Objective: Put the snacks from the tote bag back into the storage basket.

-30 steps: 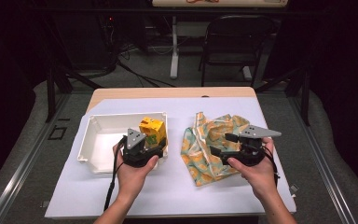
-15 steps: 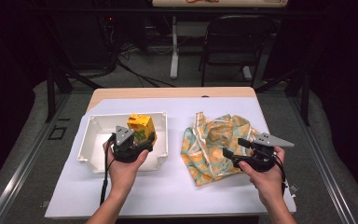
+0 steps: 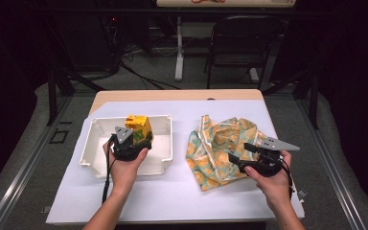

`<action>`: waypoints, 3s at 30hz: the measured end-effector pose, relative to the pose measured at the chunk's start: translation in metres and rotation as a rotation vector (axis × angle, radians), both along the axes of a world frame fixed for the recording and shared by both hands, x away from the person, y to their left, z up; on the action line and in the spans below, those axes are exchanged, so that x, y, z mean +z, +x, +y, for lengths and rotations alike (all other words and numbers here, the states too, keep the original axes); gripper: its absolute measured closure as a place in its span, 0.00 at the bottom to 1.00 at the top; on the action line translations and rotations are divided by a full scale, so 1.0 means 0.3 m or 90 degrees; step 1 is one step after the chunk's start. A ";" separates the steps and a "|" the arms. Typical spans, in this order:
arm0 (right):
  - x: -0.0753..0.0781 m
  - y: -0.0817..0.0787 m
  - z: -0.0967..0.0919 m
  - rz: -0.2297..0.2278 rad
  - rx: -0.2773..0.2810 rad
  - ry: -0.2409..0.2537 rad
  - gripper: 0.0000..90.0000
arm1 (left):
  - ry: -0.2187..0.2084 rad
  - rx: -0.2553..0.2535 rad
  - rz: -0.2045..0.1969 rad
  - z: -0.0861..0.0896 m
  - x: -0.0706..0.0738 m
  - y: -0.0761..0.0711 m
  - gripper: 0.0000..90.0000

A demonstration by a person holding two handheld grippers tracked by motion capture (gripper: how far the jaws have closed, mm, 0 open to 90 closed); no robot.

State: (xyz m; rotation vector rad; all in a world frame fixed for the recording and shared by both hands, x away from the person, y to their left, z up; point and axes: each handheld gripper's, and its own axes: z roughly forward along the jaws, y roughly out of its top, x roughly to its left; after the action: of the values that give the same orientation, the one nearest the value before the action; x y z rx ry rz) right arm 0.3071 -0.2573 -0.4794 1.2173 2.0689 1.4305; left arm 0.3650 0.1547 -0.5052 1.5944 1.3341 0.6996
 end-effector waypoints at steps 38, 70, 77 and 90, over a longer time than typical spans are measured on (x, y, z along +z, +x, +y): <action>-0.023 0.014 0.002 0.010 -0.007 0.000 0.23 | 0.038 0.095 0.039 0.018 -0.130 0.192 0.34; -0.036 0.018 0.003 0.013 -0.003 -0.011 0.25 | 0.081 0.099 0.093 0.016 -0.164 0.219 0.31; -0.040 0.020 0.003 0.015 -0.004 -0.016 0.25 | 0.081 0.091 0.117 0.018 -0.151 0.215 0.28; -0.036 0.015 -0.012 0.013 -0.011 -0.009 0.24 | 0.066 0.044 0.115 0.063 -0.068 0.114 0.15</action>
State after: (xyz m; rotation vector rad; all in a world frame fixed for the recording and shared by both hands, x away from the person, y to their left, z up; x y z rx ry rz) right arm 0.3116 -0.2611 -0.4903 1.2456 2.0727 1.4004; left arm 0.3990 0.1736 -0.5254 1.7342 1.5118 0.6893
